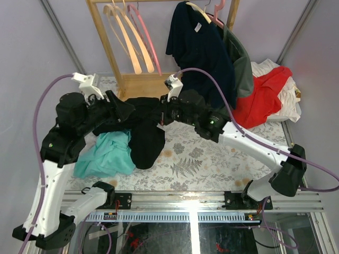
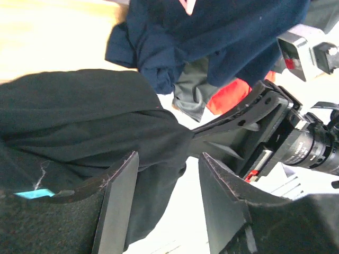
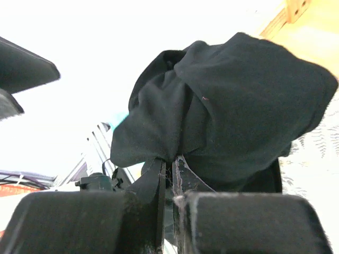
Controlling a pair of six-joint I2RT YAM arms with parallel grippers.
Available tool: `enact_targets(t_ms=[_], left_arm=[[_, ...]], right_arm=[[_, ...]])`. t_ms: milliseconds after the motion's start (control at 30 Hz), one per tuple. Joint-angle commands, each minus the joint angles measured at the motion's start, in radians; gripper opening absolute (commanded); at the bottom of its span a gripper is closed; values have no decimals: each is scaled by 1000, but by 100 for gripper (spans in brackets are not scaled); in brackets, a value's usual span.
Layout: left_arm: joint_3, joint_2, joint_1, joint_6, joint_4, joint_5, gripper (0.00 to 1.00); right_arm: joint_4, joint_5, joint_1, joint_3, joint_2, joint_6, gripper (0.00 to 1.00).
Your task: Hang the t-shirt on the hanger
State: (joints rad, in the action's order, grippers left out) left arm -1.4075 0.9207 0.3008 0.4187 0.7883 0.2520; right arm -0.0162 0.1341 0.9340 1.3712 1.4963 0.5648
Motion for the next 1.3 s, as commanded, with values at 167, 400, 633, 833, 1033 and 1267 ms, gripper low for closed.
enact_targets(t_ms=[167,400,633,833,1033,1267], left_arm=[[-31,-43,3,-16,211,-171,46],[114,-140,3,29,272,-175,44],[267,-202,4,76,280,-189,44],[317,-217,2,92,260,-210,44],[337,-208,3,92,238,-238,44],[354,-187,2,97,216,-252,44]], right_arm=[[21,-89,1,208,-39,-111,0],[-26,-71,-10,439,60,-134,0],[1,-62,-13,507,42,-128,0],[18,-66,-14,487,-64,-148,0],[19,-145,-13,429,-246,-226,0],[-38,-280,-13,438,-354,-362,0]])
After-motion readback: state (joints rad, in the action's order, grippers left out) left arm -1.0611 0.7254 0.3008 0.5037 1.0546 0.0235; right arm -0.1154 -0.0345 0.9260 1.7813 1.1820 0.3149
